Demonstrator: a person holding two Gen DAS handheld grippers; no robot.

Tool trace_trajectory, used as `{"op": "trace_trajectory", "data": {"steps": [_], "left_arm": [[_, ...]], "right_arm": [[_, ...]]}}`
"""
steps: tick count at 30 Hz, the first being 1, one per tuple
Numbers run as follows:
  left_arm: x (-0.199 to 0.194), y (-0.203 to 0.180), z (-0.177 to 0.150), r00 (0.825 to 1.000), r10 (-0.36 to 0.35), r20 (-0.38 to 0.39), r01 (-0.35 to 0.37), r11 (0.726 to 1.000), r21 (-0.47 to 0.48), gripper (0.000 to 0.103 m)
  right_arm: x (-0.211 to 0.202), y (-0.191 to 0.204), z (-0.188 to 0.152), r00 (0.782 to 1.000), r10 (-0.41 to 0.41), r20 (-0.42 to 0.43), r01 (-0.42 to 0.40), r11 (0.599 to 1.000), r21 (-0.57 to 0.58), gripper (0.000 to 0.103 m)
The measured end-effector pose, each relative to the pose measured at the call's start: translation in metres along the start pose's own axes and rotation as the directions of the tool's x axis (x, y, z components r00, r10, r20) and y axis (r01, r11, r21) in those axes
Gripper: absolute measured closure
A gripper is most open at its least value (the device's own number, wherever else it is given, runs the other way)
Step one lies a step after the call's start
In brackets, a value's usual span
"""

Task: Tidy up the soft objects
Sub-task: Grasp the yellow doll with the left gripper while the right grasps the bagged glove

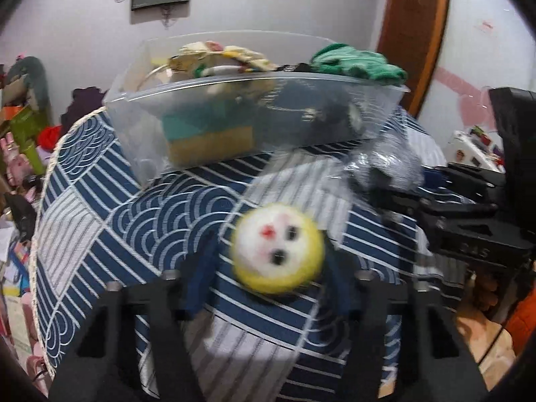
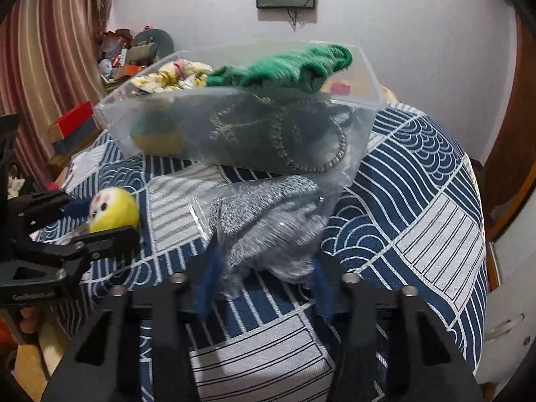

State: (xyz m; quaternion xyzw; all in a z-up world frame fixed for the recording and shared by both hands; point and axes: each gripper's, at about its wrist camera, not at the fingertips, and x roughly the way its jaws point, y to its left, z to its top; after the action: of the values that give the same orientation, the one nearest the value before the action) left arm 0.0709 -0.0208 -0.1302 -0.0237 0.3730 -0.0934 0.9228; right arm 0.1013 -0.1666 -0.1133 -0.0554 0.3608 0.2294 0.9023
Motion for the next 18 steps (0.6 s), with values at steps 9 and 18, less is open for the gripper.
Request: {"op": "trace_trajectory", "data": {"steps": [9, 18], "left_arm": [[-0.022, -0.001, 0.006, 0.998, 0.015, 0.062, -0.017, 0.999, 0.029, 0.058], [-0.068, 0.005, 0.045, 0.977, 0.041, 0.211, -0.049, 0.998, 0.032, 0.058]], "right_arm": [[-0.033, 0.009, 0.001, 0.995, 0.045, 0.089, -0.043, 0.999, -0.02, 0.07], [-0.068, 0.021, 0.034, 0.967, 0.029, 0.252, -0.018, 0.999, -0.047, 0.07]]}}
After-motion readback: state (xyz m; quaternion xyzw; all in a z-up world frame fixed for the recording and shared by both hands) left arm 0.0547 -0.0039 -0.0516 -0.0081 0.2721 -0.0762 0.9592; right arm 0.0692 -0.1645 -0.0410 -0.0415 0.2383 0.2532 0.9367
